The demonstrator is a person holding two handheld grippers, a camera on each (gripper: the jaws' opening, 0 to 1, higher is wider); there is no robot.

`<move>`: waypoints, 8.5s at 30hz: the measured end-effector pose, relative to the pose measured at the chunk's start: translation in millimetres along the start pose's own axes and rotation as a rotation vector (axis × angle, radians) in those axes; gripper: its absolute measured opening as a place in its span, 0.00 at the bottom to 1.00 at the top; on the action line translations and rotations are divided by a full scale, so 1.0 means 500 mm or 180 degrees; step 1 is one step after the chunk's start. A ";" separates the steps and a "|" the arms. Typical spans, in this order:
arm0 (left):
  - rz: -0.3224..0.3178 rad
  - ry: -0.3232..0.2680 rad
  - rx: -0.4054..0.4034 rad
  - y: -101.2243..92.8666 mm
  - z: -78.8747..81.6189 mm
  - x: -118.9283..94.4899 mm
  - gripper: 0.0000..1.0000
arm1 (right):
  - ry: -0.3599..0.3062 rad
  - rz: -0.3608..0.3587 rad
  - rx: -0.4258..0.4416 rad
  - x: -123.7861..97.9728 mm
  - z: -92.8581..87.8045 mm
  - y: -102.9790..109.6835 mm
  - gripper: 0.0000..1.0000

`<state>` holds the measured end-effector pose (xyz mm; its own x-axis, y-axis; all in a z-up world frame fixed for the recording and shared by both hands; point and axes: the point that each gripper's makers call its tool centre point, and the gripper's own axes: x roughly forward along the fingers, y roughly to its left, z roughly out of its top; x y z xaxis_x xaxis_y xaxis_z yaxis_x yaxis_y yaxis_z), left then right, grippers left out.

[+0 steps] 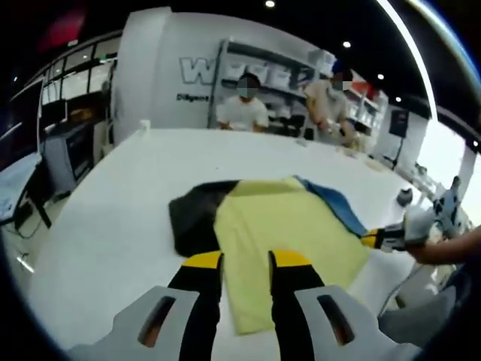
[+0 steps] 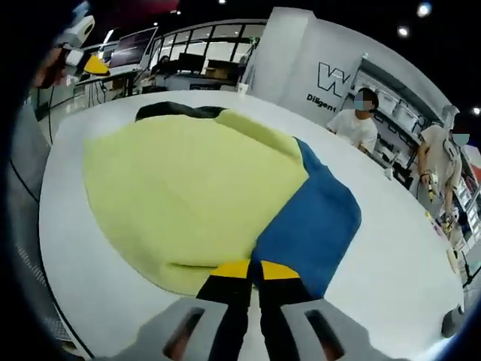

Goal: Fold the garment on the visible template until the final outline fits inside the template.

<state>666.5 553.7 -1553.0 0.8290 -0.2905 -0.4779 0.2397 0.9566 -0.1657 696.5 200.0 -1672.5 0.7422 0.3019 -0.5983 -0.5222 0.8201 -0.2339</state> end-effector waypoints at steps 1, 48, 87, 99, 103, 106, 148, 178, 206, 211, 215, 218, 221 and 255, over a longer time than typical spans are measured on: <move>0.0001 -0.0002 -0.0004 -0.001 -0.001 -0.002 0.22 | -0.0030 -0.0001 0.0136 -0.003 0.003 -0.005 0.00; 0.0115 -0.0047 -0.0047 -0.022 0.025 -0.008 0.21 | -0.1512 -0.1848 0.4587 -0.112 0.013 -0.619 0.00; 0.0061 0.0086 0.0014 -0.038 0.013 0.008 0.20 | -0.0444 -0.1873 0.2318 -0.006 -0.118 -0.547 0.30; 0.0087 0.0141 0.0058 -0.049 0.005 0.007 0.20 | -0.0282 -0.2139 0.2301 -0.022 -0.187 -0.593 0.30; 0.0071 0.0178 0.0073 -0.056 0.000 0.011 0.20 | -0.0234 -0.2075 0.2304 -0.011 -0.189 -0.581 0.20; 0.0054 0.0215 0.0122 -0.070 0.000 0.009 0.21 | -0.0171 -0.2121 0.2095 0.003 -0.198 -0.583 0.13; 0.0100 0.0121 0.0069 -0.060 -0.007 -0.010 0.19 | -0.0098 -0.2738 0.2636 -0.171 -0.227 -0.567 0.26; 0.0243 0.0237 -0.0202 0.093 -0.089 0.023 0.26 | -0.0905 -0.0101 0.2193 -0.164 0.079 -0.096 0.29; 0.0337 0.0158 -0.0955 0.186 -0.092 0.292 0.07 | -0.0697 -0.0312 0.2245 -0.286 0.026 -0.040 0.28; 0.0444 0.0168 -0.0865 0.209 -0.090 0.302 0.00 | -0.0692 -0.0306 0.2257 -0.282 0.027 -0.034 0.28; 0.0502 -0.0020 -0.0718 0.218 -0.058 0.290 0.00 | -0.0694 -0.0285 0.2274 -0.273 0.030 -0.031 0.28; 0.0515 -0.0068 -0.0649 0.224 -0.038 0.281 0.00 | -0.0692 -0.0265 0.2274 -0.268 0.031 -0.025 0.28; 0.0546 -0.0211 -0.0406 0.244 0.020 0.251 0.00 | -0.0683 -0.0235 0.2310 -0.260 0.027 -0.019 0.27; 0.0083 0.0204 0.0665 0.134 -0.113 0.060 0.01 | -0.0689 -0.0257 0.2540 -0.258 -0.016 -0.008 0.26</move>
<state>679.0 607.9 -1627.0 0.8042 -0.2601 -0.5345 0.3235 0.9458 0.0265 599.5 153.7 -1600.3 0.8716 0.2474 -0.4231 -0.0696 0.9170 0.3928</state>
